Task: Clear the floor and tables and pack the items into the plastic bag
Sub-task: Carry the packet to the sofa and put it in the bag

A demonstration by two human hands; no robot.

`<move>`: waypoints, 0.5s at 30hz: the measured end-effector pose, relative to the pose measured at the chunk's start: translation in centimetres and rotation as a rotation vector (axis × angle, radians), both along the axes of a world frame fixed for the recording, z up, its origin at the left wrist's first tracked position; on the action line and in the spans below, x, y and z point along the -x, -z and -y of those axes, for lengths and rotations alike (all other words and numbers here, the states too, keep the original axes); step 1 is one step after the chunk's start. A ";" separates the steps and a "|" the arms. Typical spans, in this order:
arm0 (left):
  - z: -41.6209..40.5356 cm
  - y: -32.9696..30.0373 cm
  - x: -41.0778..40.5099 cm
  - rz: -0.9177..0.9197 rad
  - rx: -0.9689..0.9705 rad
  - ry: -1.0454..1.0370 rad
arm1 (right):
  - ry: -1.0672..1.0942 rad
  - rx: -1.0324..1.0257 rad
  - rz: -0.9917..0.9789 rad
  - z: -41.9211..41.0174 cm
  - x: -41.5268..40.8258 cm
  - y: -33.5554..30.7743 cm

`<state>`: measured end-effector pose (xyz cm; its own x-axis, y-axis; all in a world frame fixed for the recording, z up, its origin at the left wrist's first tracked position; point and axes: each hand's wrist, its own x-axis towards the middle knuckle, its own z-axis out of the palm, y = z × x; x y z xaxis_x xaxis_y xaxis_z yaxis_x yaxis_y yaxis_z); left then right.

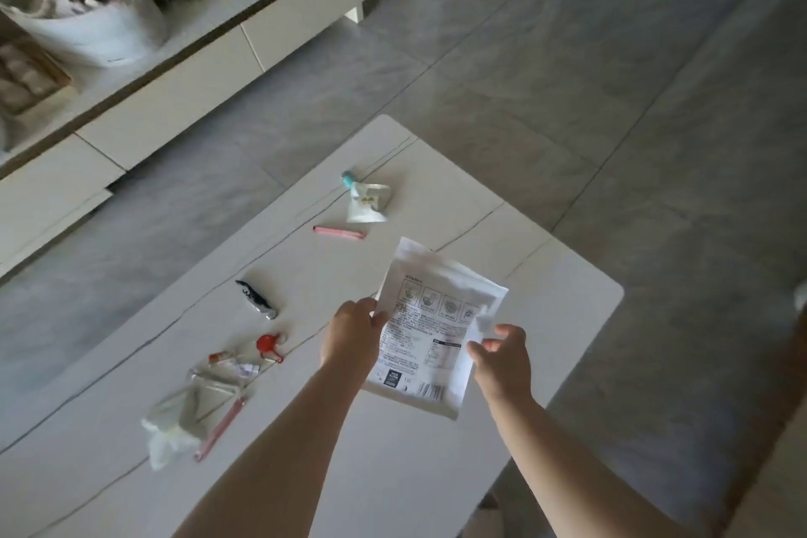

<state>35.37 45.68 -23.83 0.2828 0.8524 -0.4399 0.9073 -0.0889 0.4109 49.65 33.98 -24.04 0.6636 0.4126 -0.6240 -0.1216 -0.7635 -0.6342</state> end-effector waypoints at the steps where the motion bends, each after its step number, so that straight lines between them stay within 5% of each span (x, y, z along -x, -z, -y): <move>1: 0.1 -1.0 -1.4 0.018 -0.004 0.031 | 0.014 0.009 0.037 0.5 -1.2 -0.9; 15: 10.8 -12.0 -21.4 0.189 -0.032 0.492 | 0.377 0.048 0.311 16.0 -16.1 -11.4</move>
